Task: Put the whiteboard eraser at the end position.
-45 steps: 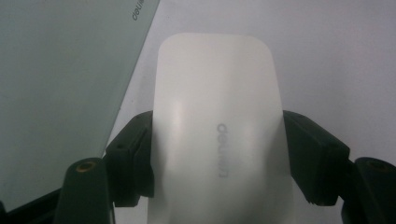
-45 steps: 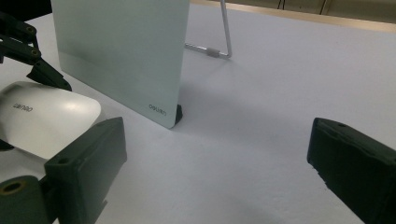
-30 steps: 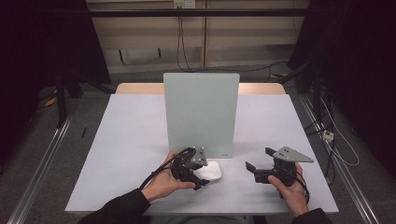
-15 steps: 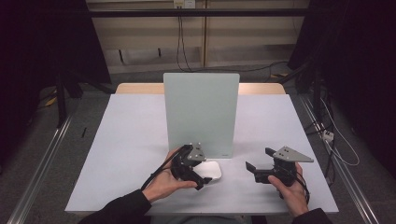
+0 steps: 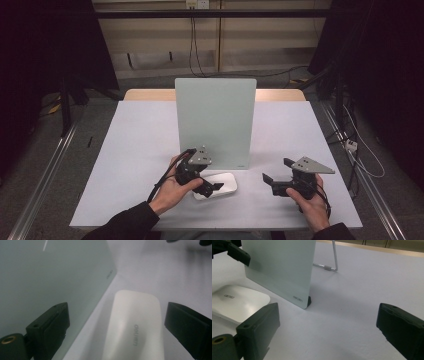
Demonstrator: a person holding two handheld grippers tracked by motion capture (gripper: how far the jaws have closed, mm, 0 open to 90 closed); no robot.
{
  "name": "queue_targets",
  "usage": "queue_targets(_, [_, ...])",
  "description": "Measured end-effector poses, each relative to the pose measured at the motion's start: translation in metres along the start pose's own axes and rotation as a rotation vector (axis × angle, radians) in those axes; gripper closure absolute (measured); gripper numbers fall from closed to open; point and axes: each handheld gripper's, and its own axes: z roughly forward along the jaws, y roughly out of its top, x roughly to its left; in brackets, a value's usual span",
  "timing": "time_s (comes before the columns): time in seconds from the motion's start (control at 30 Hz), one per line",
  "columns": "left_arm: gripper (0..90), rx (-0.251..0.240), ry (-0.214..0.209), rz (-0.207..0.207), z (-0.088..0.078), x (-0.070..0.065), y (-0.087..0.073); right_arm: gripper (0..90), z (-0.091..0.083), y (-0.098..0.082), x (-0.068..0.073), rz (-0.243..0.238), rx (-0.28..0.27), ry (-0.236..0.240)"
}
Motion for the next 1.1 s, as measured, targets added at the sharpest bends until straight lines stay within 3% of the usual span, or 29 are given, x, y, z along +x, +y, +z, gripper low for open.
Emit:
queue_targets(0.1, [6.3,-0.012,0.027,0.004,-0.003,0.002,0.0,4.7,0.0,0.0,0.0,-0.002,0.001,-0.001])
queue_targets(0.13, [6.2,-0.054,0.052,-0.022,-0.007,0.004,0.0,4.7,0.0,0.0,0.0,0.0,0.0,-0.001])
queue_targets(0.2, [6.2,-0.083,0.082,-0.027,-0.011,0.006,0.001,4.7,0.0,0.0,0.0,0.0,0.001,-0.001])
queue_targets(0.3, [6.0,-0.098,0.072,-0.039,-0.016,0.01,0.002,4.7,0.0,0.0,0.0,0.002,0.001,-0.003])
queue_targets(0.57, [5.9,-0.175,0.111,-0.096,-0.034,0.018,-0.004,4.7,-0.001,0.0,0.0,-0.001,0.002,-0.006])
queue_targets(0.83, [6.2,-0.201,0.179,-0.121,-0.051,0.022,-0.017,4.5,-0.001,0.0,0.0,0.003,0.004,-0.007])
queue_targets(1.1, [6.1,-0.201,0.209,-0.155,-0.066,0.027,-0.038,4.4,-0.001,0.0,0.001,0.004,0.003,-0.011])
